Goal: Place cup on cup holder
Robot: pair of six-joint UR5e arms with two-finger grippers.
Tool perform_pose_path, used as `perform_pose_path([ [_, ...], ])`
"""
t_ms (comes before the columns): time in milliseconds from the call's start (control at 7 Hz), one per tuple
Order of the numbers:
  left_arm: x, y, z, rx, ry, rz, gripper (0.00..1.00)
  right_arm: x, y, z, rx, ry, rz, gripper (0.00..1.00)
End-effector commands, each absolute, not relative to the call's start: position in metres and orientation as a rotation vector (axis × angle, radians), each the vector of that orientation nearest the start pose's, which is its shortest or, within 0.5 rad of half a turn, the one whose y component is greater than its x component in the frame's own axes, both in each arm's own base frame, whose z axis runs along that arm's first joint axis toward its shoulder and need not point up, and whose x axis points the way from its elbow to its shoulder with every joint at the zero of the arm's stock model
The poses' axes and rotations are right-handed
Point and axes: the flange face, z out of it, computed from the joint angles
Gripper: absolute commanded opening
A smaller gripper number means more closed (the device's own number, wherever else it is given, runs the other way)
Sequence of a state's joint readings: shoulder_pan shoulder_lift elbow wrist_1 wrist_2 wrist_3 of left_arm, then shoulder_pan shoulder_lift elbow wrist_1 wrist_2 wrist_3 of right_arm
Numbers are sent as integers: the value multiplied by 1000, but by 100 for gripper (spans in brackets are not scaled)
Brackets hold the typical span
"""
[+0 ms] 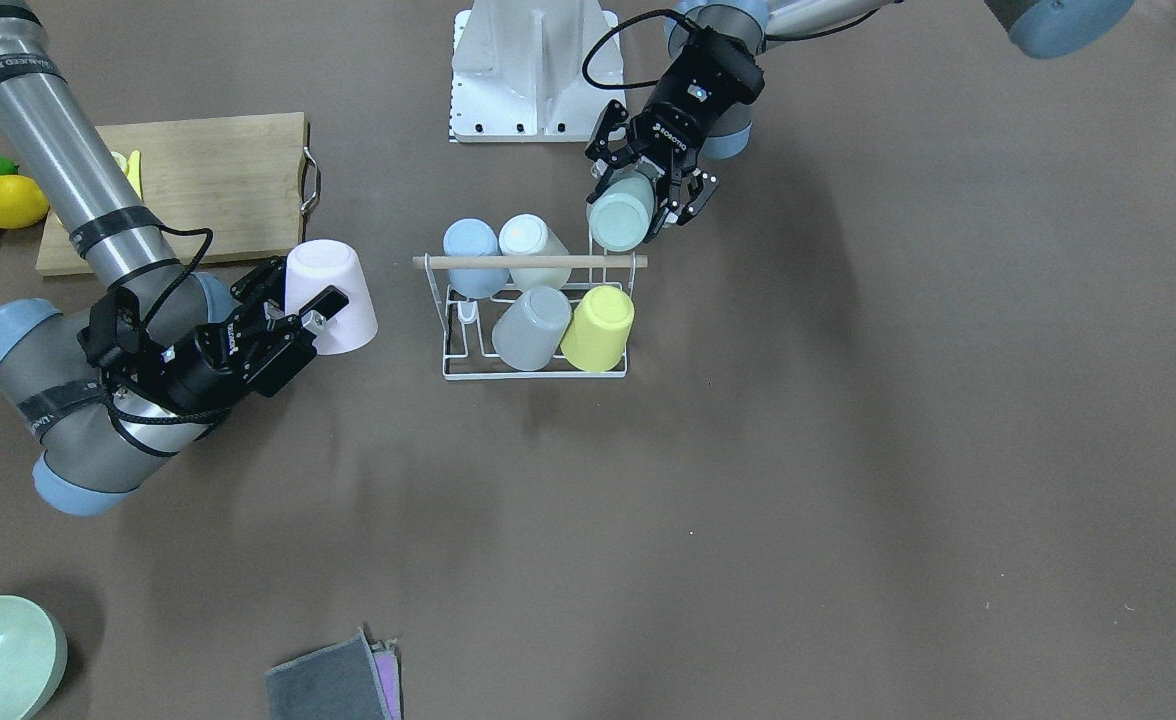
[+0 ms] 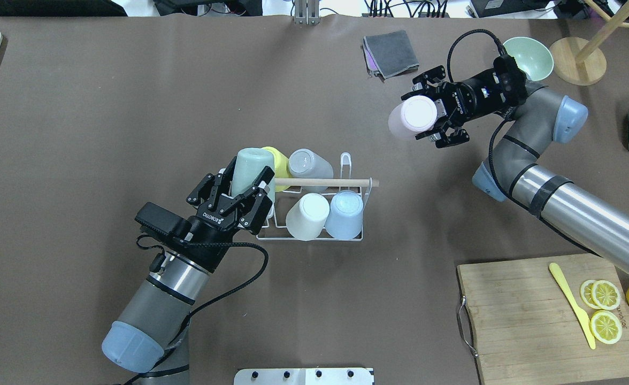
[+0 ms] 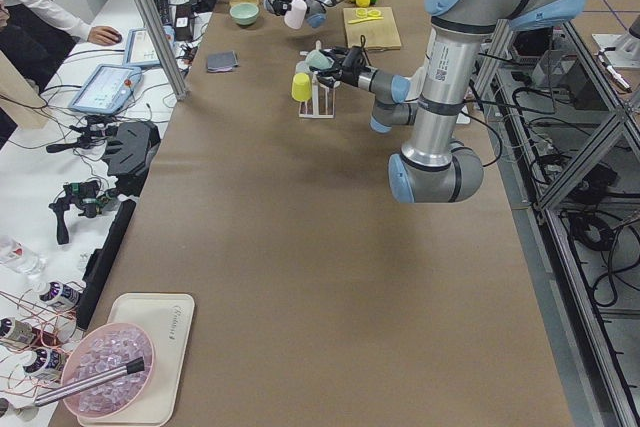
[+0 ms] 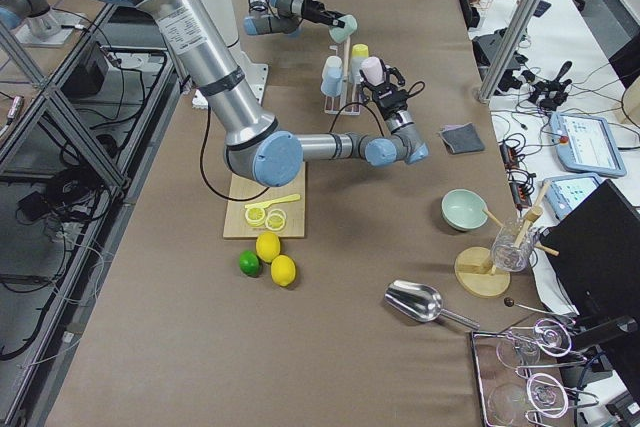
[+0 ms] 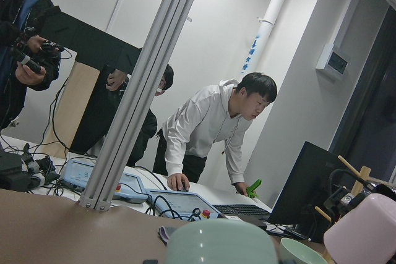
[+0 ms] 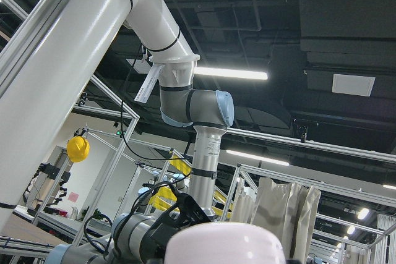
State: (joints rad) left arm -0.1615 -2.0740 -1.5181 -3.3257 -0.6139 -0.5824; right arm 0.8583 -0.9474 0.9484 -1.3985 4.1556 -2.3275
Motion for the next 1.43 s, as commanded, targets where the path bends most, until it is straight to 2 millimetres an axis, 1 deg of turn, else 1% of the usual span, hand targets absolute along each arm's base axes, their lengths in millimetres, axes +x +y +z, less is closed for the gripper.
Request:
perform_pose_path([
  [0, 514, -296, 245, 1437, 1321, -506, 0, -435, -601, 387, -2117, 1924, 828, 28],
  [143, 519, -297, 248, 1436, 1309, -497, 0, -448, -594, 379, -2091, 1934, 819, 28],
  [286, 520, -297, 248, 1436, 1308, -496, 0, -465, -588, 368, -2068, 1957, 804, 28],
  [429, 521, -297, 249, 1436, 1306, -496, 0, -473, -588, 363, -2063, 1974, 810, 28],
  [571, 522, -297, 251, 1436, 1303, -492, 0, -476, -587, 360, -2059, 1975, 811, 28],
  [714, 528, -298, 259, 1434, 1286, -481, 0, -479, -588, 358, -2061, 1971, 815, 28],
  [857, 530, -298, 261, 1433, 1282, -478, 0, -487, -586, 360, -2081, 1946, 813, 28],
  [1000, 528, -298, 259, 1433, 1289, -481, 1, -493, -584, 354, -2071, 1945, 809, 28],
  [1143, 523, -301, 256, 1449, 1277, -480, 93, -496, -585, 351, -2074, 1954, 814, 29],
  [1286, 522, -301, 255, 1457, 1270, -474, 98, -501, -582, 351, -2068, 1963, 828, 30],
])
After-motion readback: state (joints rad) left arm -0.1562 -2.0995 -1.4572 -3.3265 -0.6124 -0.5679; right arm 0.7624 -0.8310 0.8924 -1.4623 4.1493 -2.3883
